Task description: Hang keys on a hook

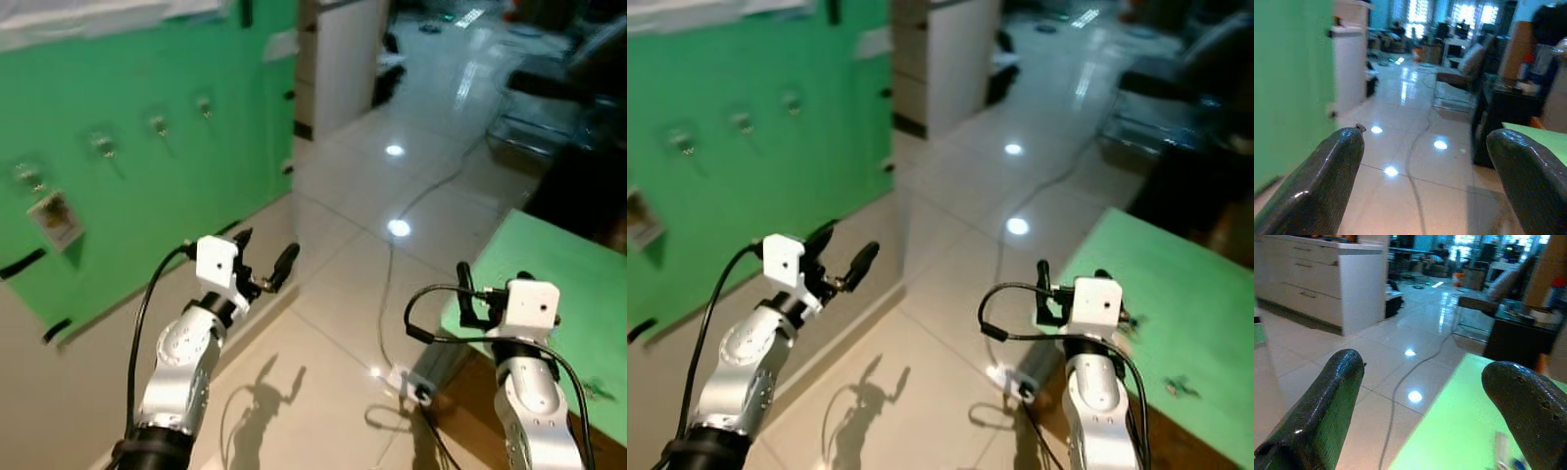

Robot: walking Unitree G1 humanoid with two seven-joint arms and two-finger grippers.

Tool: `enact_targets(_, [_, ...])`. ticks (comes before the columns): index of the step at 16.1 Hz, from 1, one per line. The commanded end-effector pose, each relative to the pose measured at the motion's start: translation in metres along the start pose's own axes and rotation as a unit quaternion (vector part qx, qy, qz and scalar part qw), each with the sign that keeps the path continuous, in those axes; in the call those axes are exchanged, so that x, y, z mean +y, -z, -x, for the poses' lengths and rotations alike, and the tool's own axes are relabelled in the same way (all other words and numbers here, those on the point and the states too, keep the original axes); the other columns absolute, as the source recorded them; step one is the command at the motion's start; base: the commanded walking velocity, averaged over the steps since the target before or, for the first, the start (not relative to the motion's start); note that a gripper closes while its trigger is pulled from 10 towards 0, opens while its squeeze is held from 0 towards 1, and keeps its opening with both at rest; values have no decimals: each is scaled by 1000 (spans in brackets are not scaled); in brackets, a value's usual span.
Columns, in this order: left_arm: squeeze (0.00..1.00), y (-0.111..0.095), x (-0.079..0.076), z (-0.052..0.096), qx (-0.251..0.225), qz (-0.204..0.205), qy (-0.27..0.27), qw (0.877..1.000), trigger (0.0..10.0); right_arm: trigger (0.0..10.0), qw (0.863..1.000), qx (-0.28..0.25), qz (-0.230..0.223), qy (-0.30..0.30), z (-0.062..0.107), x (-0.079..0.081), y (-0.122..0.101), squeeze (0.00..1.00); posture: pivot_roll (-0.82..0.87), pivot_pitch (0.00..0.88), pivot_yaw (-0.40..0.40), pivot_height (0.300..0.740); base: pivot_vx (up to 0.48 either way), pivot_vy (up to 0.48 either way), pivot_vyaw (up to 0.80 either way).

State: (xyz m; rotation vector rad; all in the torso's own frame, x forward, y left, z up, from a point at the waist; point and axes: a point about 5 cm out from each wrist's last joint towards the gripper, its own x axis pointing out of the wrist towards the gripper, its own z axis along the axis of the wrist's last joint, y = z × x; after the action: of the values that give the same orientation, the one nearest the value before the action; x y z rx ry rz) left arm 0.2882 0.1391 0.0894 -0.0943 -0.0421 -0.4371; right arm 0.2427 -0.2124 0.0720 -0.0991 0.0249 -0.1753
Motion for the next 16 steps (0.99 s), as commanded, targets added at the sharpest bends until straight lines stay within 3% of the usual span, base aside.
enact_targets(1, [0,1,4,-3,5,17,-11,1000,10000,10000,1000,4,-13,6,-1,-2,1,1000,-80,0,11,740,0,0,-650])
enact_targets(4, [0,17,13,7,35,48,-42,997,10000,10000,1000,4,-7,-11,0,1,0,1000,-87,0,14,740,0,0,-683])
enact_targets(8, [0,18,5,4,32,41,-23,998,10000,10000,1000,3,-3,-23,-2,4,0,1000,-86,0,10,740,0,0,-698])
enact_targets(12, [0,18,15,3,42,-7,-45,998,10000,10000,1000,0,0,-28,-1,3,0,1000,-93,0,3,740,136,-408,-703])
enact_targets(16, [0,20,15,1,49,-10,-48,998,10000,10000,999,5,0,-32,0,1,2,1000,-96,0,-2,740,350,-323,-716])
